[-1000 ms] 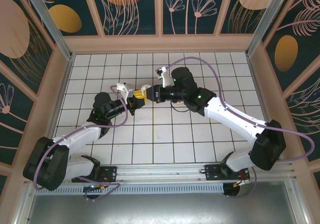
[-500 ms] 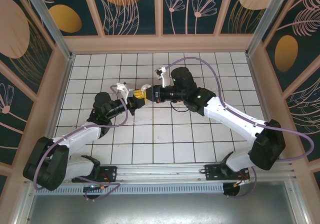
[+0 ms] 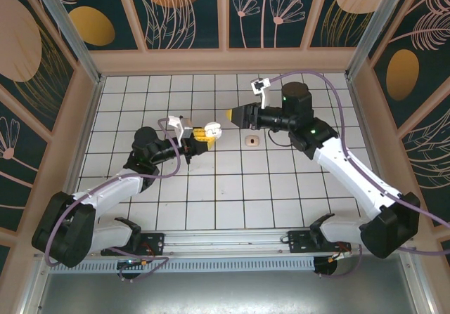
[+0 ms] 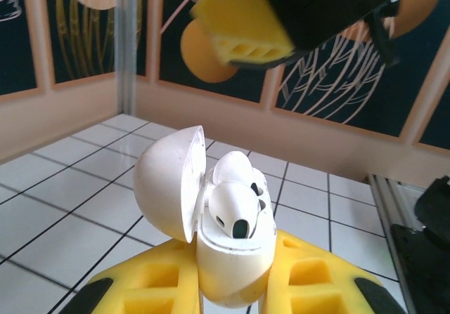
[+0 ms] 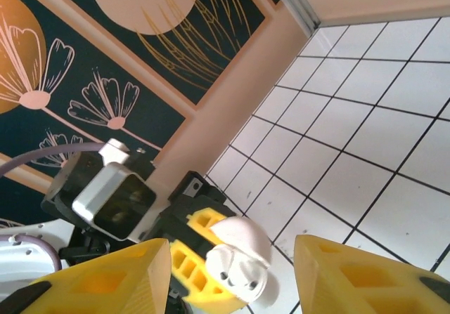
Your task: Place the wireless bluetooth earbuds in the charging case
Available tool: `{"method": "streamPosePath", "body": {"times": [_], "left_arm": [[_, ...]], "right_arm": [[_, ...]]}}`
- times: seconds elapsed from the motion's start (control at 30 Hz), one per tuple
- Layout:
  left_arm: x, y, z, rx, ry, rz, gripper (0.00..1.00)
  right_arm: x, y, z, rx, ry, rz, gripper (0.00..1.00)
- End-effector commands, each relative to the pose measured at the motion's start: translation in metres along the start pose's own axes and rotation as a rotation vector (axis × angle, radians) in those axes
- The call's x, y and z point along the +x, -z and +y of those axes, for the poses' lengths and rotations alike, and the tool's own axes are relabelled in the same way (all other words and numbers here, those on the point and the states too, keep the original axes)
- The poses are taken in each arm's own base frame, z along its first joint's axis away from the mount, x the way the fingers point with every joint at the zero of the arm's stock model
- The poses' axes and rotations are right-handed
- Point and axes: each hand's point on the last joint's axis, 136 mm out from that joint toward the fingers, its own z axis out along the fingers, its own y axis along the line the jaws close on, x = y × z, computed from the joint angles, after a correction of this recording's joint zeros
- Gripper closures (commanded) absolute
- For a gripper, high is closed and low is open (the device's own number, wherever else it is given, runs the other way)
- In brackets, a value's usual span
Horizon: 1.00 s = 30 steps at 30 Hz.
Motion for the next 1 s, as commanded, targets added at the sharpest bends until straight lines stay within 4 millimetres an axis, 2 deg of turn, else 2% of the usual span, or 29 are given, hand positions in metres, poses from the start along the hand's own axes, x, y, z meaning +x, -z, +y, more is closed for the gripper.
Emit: {"method": "streamPosePath", "body": {"times": [0.0,0.27,0.53,0.8,0.97], "left_arm": [[-0.015,-0.007,-0.016,0.079,-0.018,-0.018,0.89],[-0.019,-0.012,-0.016,0.078,-0.024,-0.023,0.89],[-0.023,-0.013,-0.013,0.063,-0.027,-0.030,0.88],[-0.021,-0.015,-0.008,0.044,-0.024,-0.024,0.88],[-0.020,-0.016,-0.006,0.038,-0.018,-0.019,0.88]], "right_arm": [[0.014,-0.007,0.008,-0.098,0.010,0.074,0.48],[0.023,-0.016,0.017,-0.202,-0.007,0.129,0.46],[0.032,-0.016,0.021,-0.222,-0.022,0.161,0.49],[0.040,-0.007,0.030,-0.239,-0.018,0.171,0.53],[0.038,0.004,0.036,-0.235,0.001,0.144,0.53]]}}
